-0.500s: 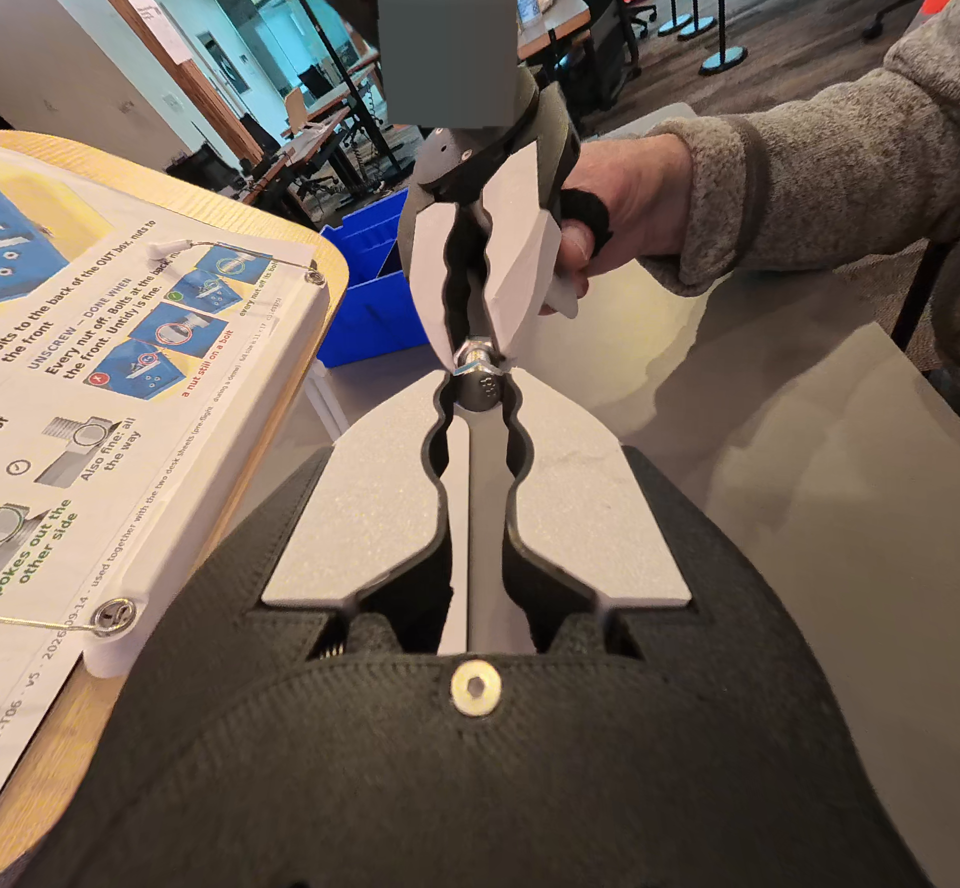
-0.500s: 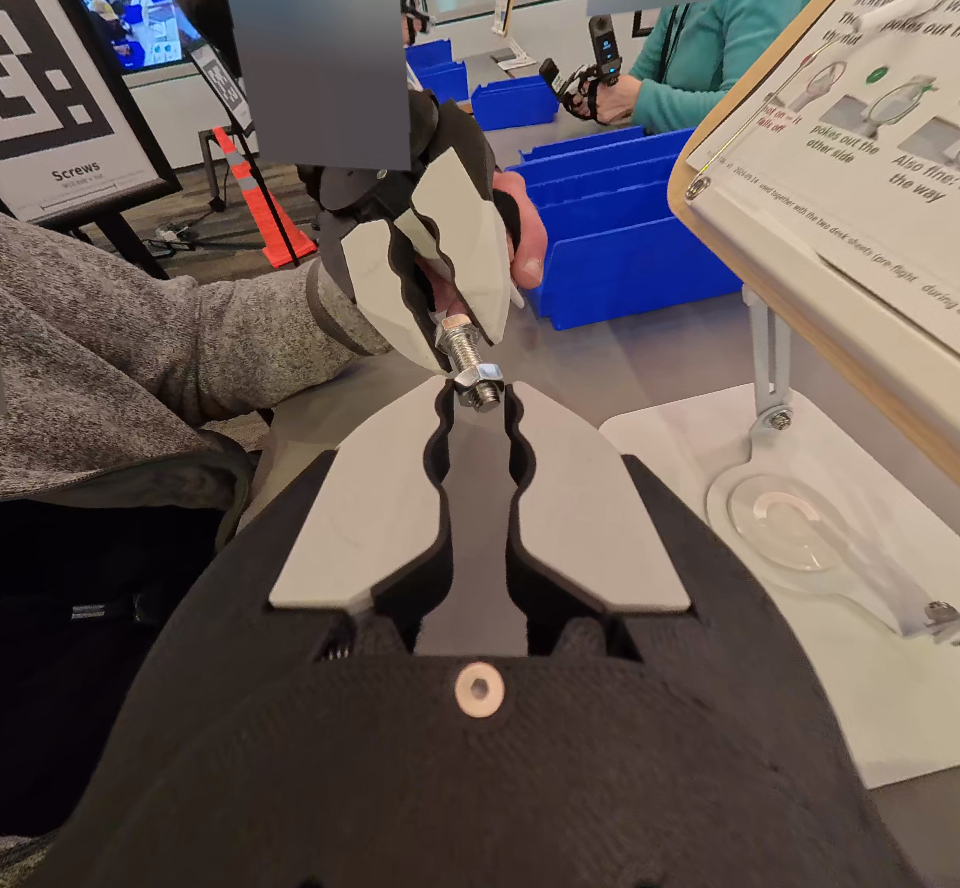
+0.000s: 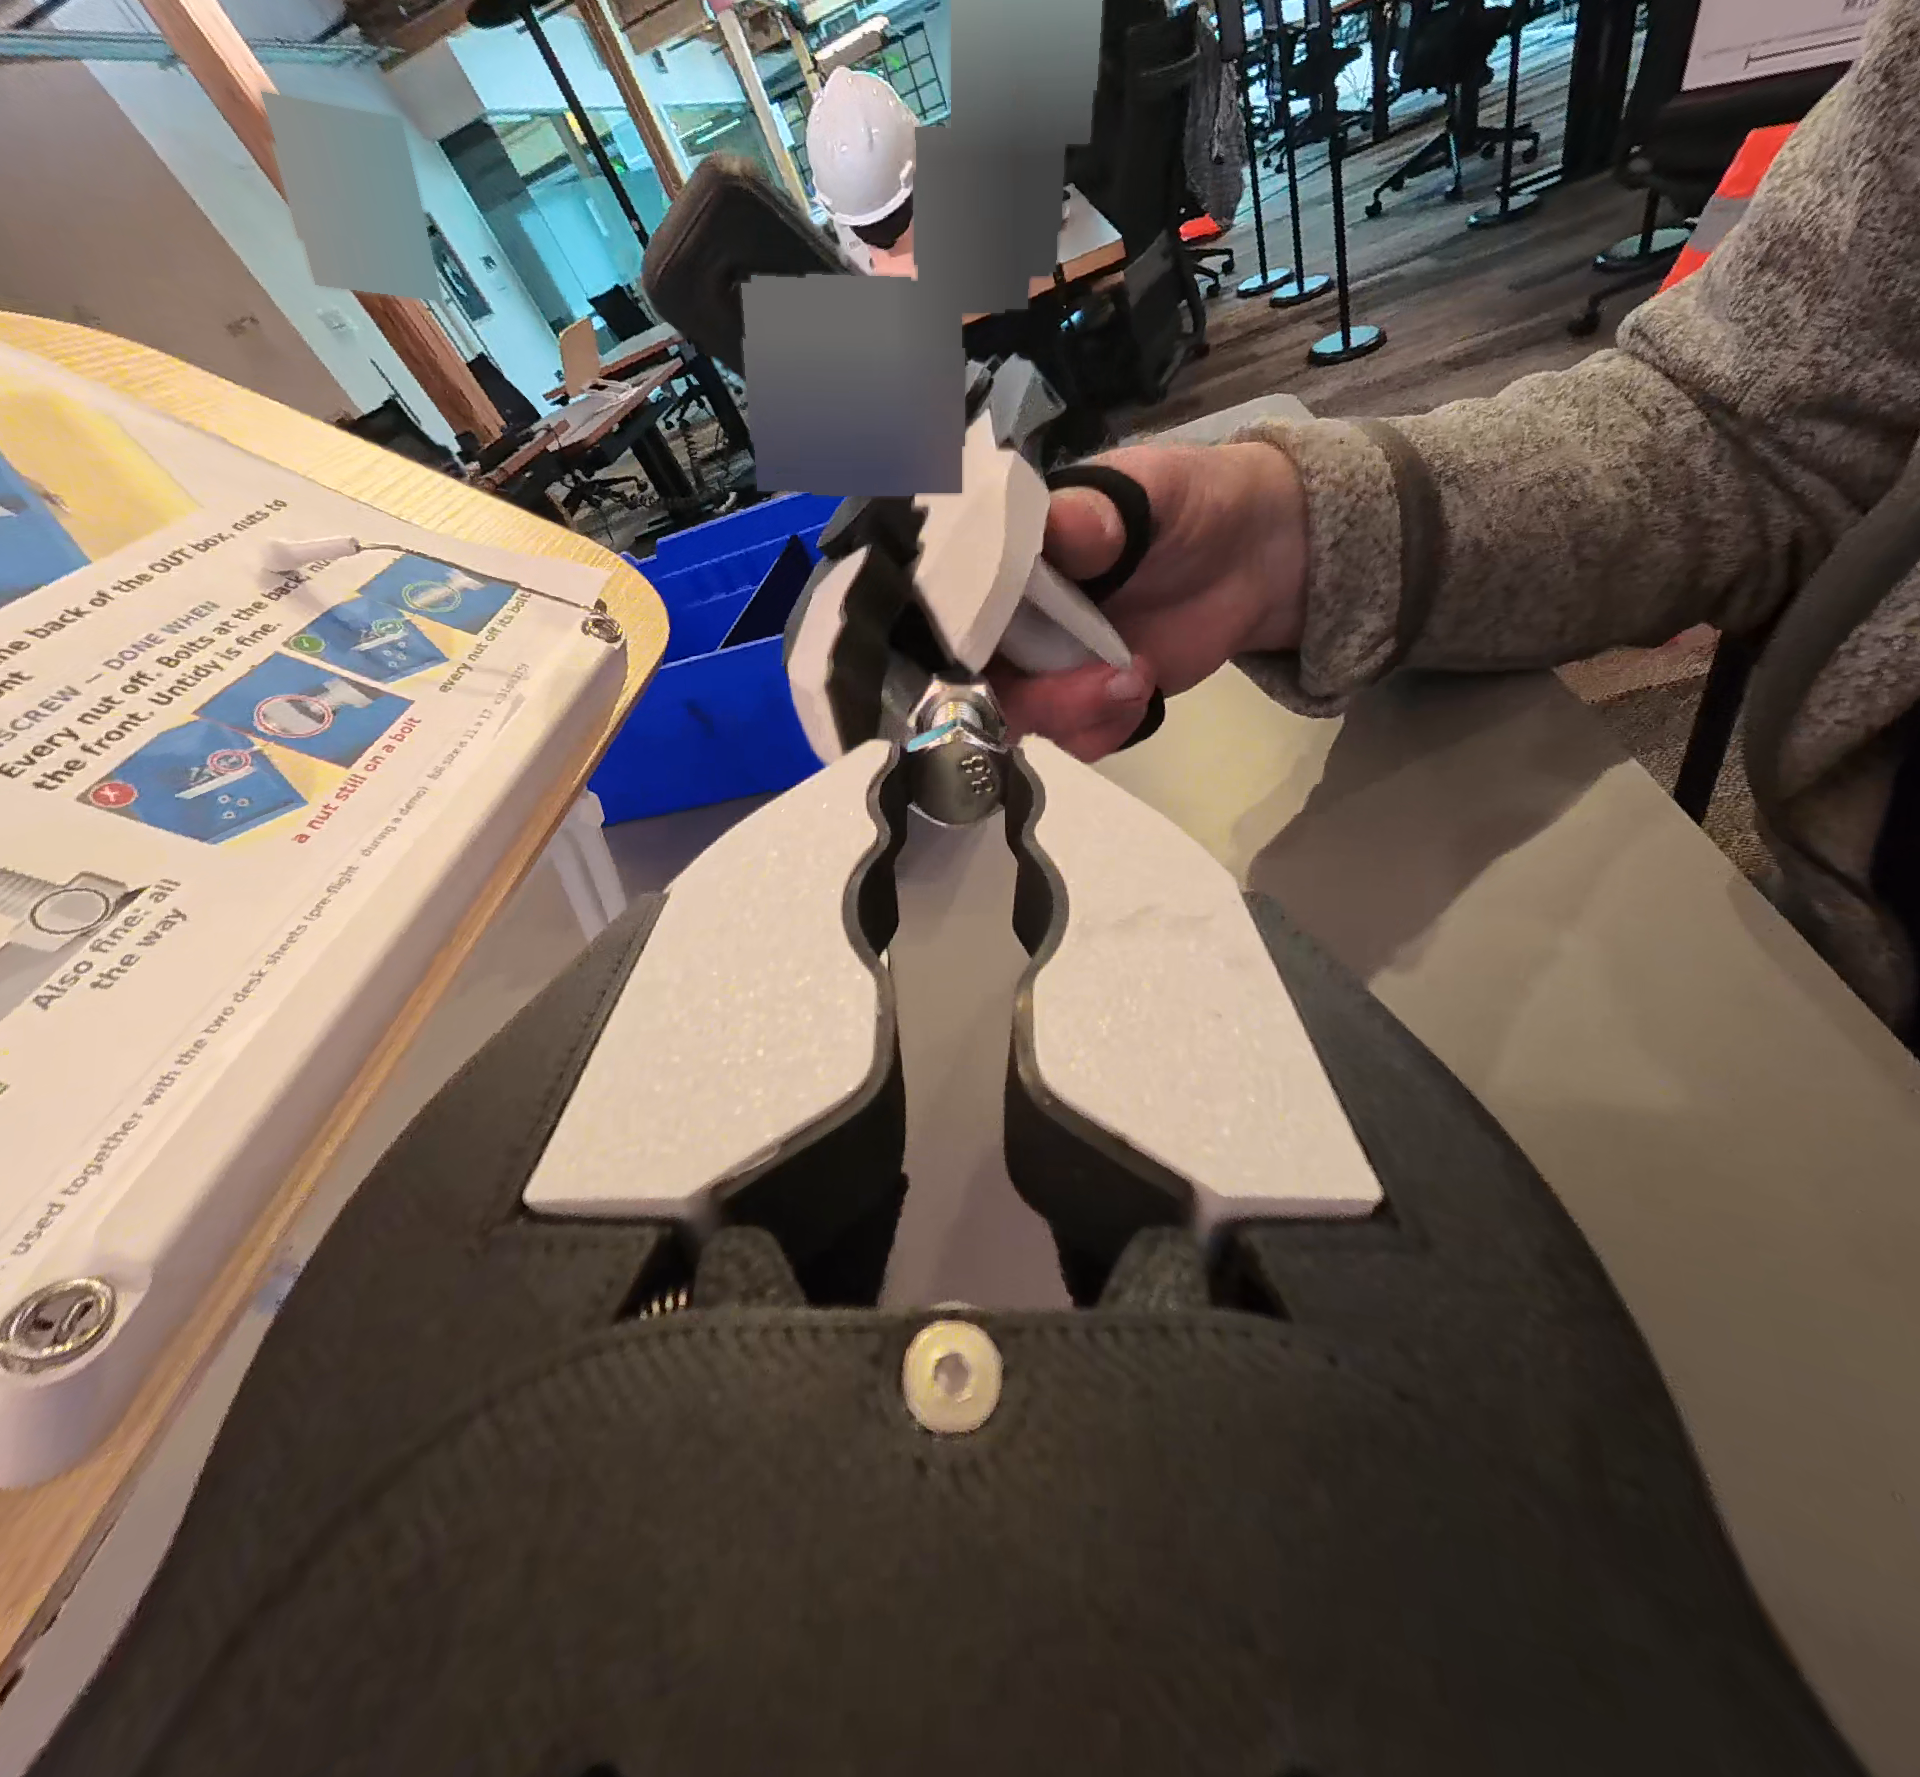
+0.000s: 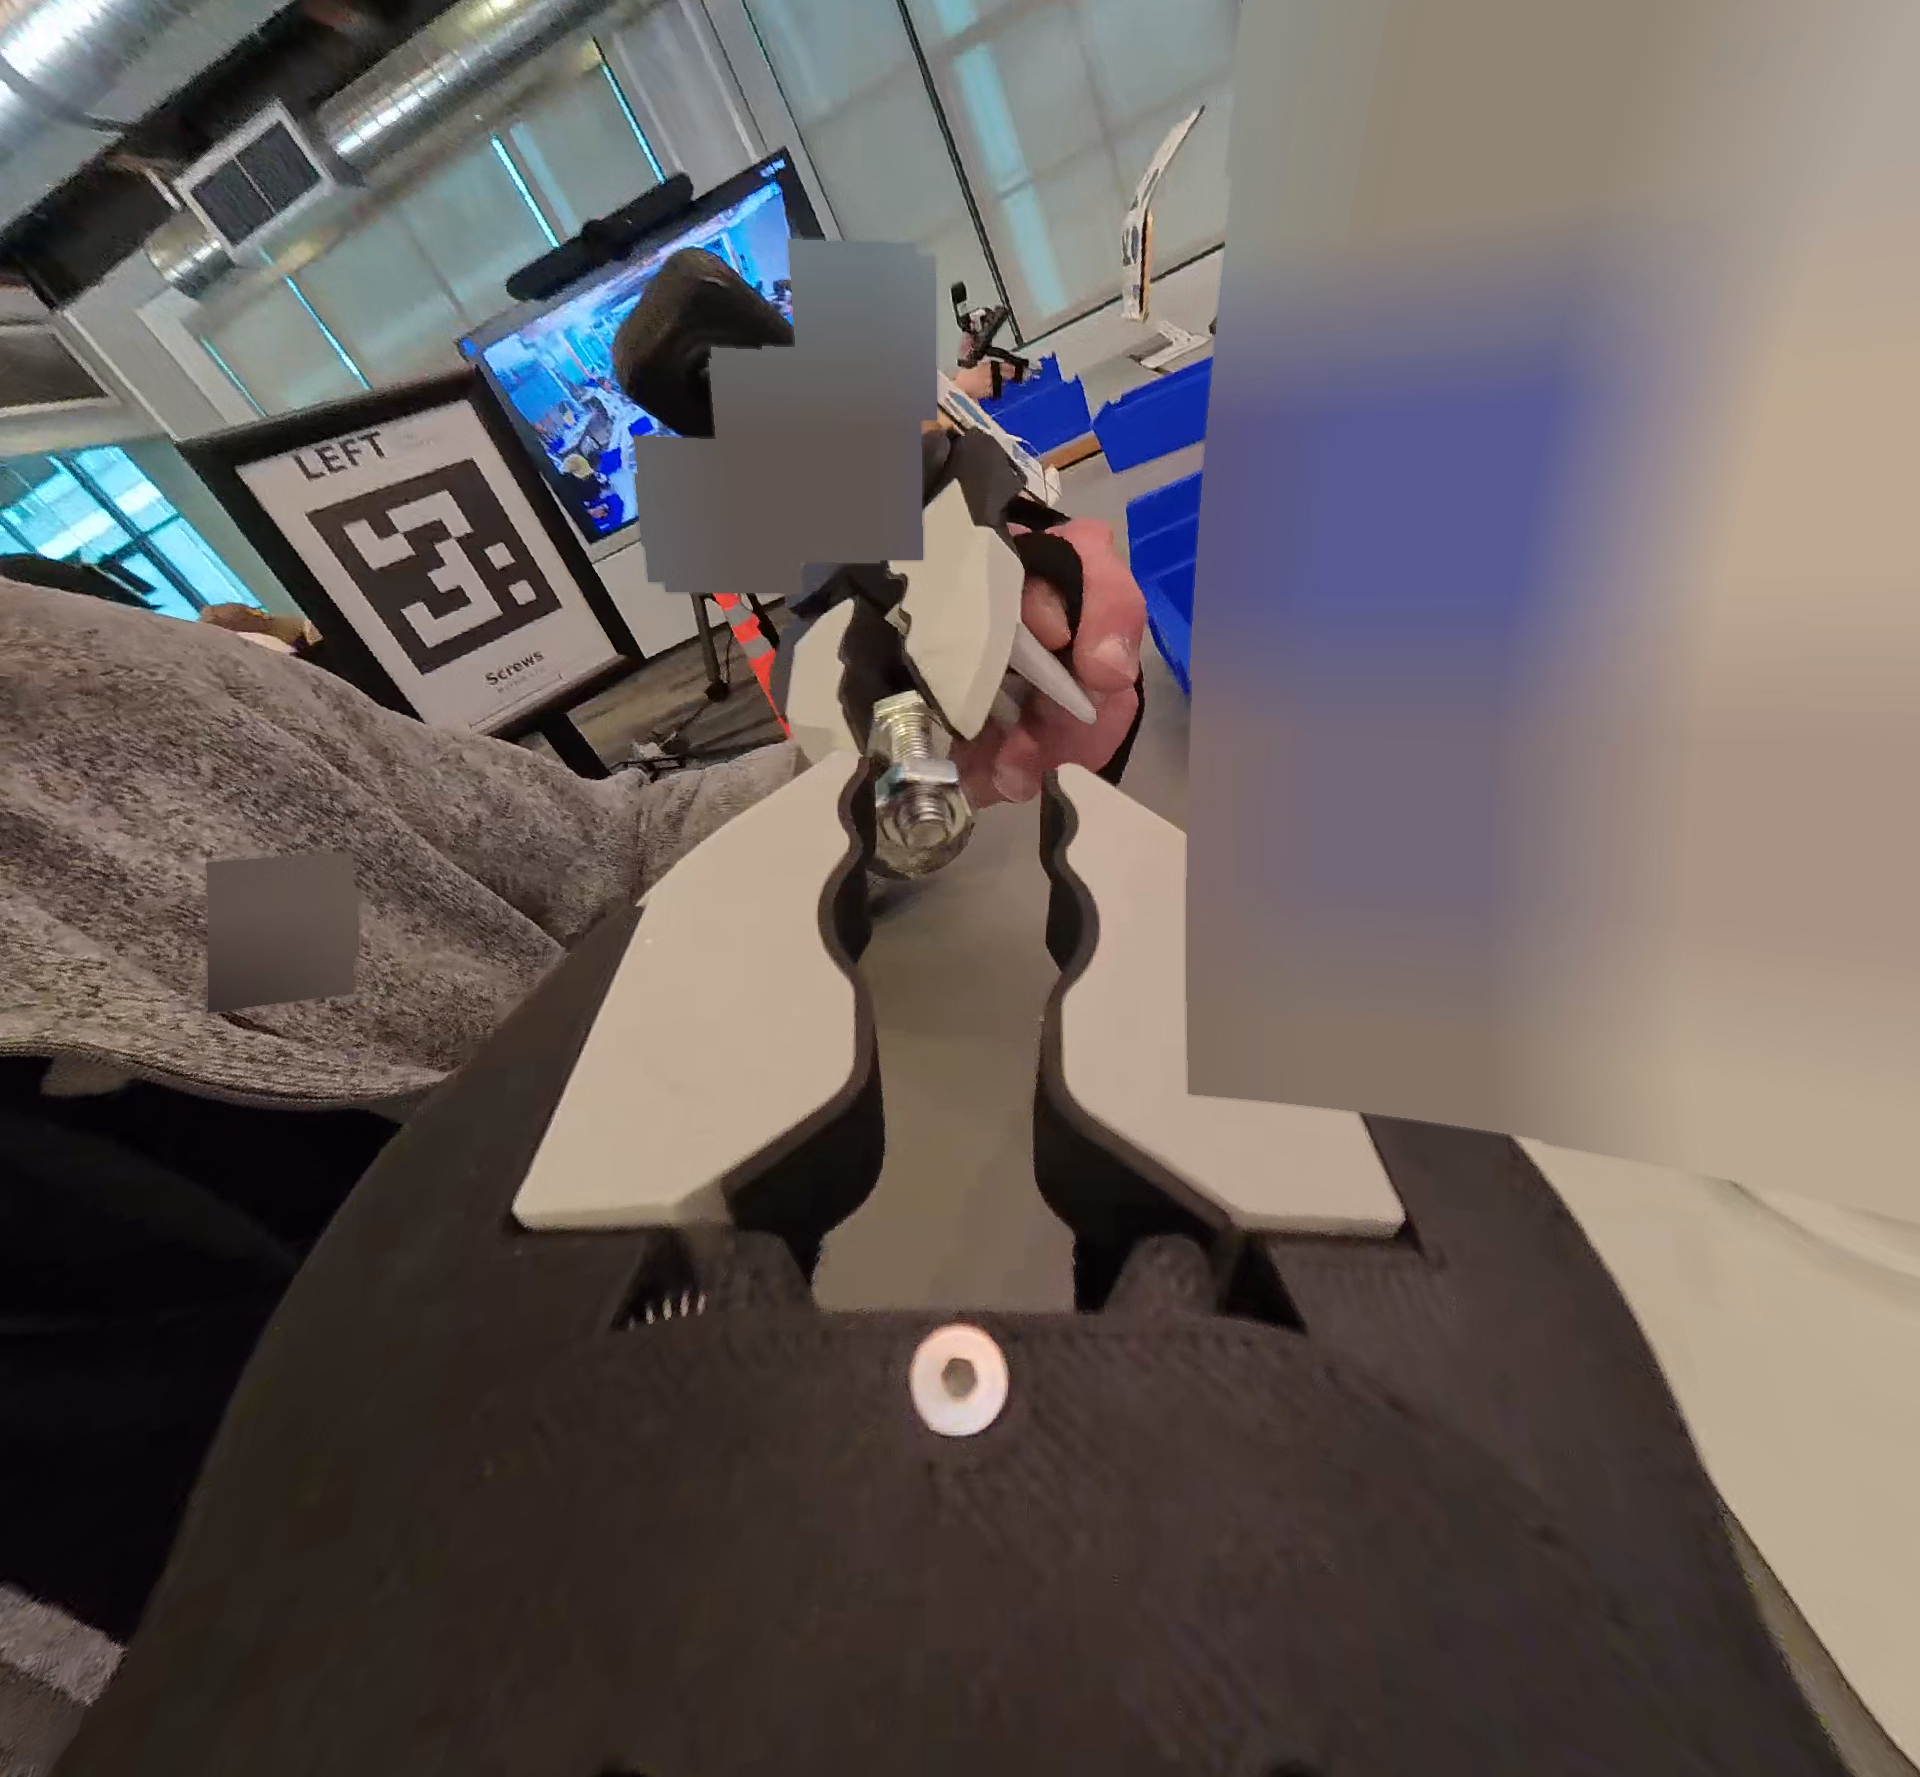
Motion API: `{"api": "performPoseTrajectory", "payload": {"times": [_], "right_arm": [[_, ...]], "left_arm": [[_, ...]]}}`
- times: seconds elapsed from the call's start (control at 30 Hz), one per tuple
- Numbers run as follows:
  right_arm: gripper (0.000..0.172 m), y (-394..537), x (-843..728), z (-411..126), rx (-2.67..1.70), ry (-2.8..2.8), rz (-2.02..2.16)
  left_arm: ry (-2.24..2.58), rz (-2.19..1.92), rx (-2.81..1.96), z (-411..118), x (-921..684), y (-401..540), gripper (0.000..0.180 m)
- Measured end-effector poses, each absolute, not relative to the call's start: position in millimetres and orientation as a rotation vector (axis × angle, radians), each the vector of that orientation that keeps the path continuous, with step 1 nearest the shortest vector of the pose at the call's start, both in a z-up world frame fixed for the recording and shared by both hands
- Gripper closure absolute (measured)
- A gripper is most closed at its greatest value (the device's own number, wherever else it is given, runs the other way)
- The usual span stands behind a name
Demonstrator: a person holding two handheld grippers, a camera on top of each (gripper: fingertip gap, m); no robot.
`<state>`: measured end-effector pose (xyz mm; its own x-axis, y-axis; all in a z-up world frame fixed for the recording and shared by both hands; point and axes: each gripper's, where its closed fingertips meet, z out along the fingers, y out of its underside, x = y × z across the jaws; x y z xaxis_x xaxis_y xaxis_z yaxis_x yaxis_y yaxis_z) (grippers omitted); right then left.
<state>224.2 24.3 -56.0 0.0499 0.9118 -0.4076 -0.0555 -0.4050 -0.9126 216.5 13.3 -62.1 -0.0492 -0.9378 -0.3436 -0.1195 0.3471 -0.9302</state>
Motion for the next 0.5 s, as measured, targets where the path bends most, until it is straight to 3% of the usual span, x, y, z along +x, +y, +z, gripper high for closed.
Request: {"api": "performPoseTrajectory", "payload": {"times": [0.3, 0.5], "right_arm": [[0.142, 21.8, 222.5, -50.7, -1.458, -0.871, 1.560], [0.143, 11.0, 225.1, -38.7, -1.365, -1.078, 1.107]], "left_arm": [[1.431, -0.911, -0.999, -54.8, 215.6, 12.7, 0.163], [1.406, -0.936, -1.024, -55.7, 214.7, 17.3, 0.163]]}}
